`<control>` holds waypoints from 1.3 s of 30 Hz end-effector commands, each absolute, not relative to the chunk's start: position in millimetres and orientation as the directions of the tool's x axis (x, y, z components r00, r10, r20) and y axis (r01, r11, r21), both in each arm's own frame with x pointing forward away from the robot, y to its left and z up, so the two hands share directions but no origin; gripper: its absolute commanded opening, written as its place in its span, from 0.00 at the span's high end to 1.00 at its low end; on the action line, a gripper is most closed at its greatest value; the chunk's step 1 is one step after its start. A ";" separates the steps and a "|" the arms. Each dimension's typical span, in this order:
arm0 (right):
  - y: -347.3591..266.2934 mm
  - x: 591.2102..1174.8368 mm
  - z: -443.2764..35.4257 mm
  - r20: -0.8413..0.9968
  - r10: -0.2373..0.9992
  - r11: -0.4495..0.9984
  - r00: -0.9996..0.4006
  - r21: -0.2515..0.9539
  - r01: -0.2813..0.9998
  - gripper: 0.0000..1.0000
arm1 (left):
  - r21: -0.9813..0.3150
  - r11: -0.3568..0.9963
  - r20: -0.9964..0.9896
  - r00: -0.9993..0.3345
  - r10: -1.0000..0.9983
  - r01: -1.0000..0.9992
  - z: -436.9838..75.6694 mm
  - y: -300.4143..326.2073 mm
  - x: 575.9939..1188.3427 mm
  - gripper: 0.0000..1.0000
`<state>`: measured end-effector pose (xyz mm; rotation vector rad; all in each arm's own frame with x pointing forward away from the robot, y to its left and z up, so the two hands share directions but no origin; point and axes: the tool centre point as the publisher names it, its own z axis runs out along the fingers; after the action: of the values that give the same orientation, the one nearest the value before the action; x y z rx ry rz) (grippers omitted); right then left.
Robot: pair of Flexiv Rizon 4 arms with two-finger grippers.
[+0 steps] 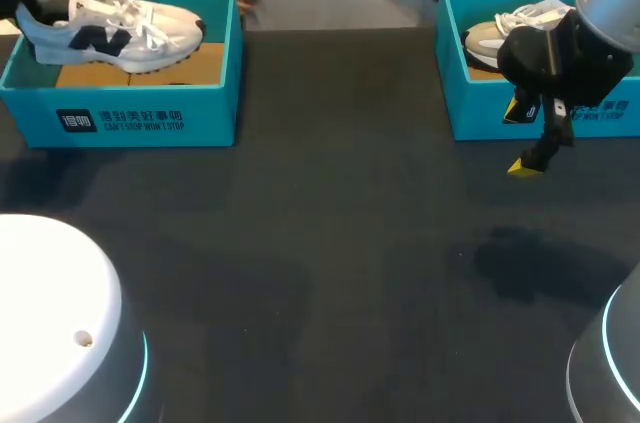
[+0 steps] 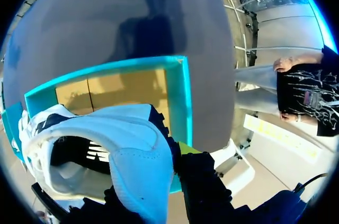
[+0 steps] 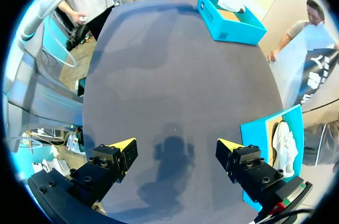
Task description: Take the shoe out of the shoebox, open the shoe tongue, remove and reinsert the insole, then place the shoe into the shoebox
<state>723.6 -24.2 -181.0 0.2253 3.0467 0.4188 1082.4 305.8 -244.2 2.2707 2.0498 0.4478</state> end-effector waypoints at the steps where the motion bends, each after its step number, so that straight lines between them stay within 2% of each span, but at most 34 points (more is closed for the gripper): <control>1: -23.2 724.8 -181.9 -0.036 0.153 0.953 -0.988 0.270 0.137 0.00 | 0.223 -0.119 0.174 0.080 0.981 0.968 -254.6 308.6 1095.4 1.00; 25: -23.2 724.8 -181.9 -0.036 0.153 0.953 -0.988 0.270 0.137 0.00 | 0.218 -0.103 0.218 0.055 0.974 0.970 -317.1 306.9 1116.9 1.00; 39: -23.2 724.8 -181.9 -0.036 0.153 0.953 -0.988 0.270 0.137 0.00 | 0.165 -0.097 0.203 0.063 0.977 0.981 -334.3 312.1 1097.9 1.00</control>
<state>723.6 -24.2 -181.0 0.2252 3.0467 0.4188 1100.2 310.3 -336.3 2.2999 2.1279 0.4224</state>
